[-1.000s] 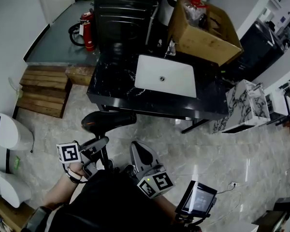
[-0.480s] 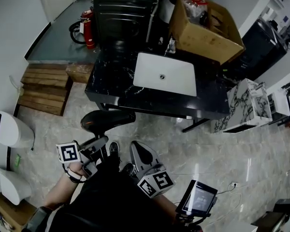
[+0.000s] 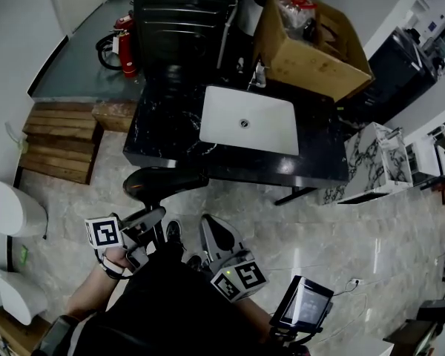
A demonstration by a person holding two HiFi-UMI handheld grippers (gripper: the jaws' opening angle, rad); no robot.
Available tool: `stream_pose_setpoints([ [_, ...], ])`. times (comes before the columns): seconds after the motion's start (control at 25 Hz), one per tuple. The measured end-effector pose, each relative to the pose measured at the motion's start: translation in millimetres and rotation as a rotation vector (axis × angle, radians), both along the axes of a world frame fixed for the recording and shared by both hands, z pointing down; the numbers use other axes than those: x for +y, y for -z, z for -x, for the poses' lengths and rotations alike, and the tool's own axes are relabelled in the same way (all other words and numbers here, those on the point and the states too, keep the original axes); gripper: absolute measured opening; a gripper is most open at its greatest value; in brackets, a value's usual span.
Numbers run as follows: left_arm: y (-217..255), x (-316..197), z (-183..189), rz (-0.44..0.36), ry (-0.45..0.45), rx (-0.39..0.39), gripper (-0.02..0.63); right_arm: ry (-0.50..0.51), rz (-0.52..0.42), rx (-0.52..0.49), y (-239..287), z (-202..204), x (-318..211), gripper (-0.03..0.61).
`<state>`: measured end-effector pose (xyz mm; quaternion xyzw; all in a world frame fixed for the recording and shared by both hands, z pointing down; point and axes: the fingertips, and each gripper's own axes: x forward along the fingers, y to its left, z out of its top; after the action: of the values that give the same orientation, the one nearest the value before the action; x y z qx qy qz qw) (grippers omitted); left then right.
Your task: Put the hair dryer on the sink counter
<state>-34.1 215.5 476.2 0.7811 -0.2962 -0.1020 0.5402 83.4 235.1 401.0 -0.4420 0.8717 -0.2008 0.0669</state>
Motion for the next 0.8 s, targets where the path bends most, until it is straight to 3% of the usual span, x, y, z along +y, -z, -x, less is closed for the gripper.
stream_pose_setpoints([
  [0.48,-4,-84,28,-0.002,-0.042,-0.023,0.181,-0.019,0.041,0.014,-10,31,-85,-0.005],
  [0.8,-13,-127,50,0.029,-0.056,0.008,0.181,-0.056,0.061,0.046,-10,49,-127,-0.005],
])
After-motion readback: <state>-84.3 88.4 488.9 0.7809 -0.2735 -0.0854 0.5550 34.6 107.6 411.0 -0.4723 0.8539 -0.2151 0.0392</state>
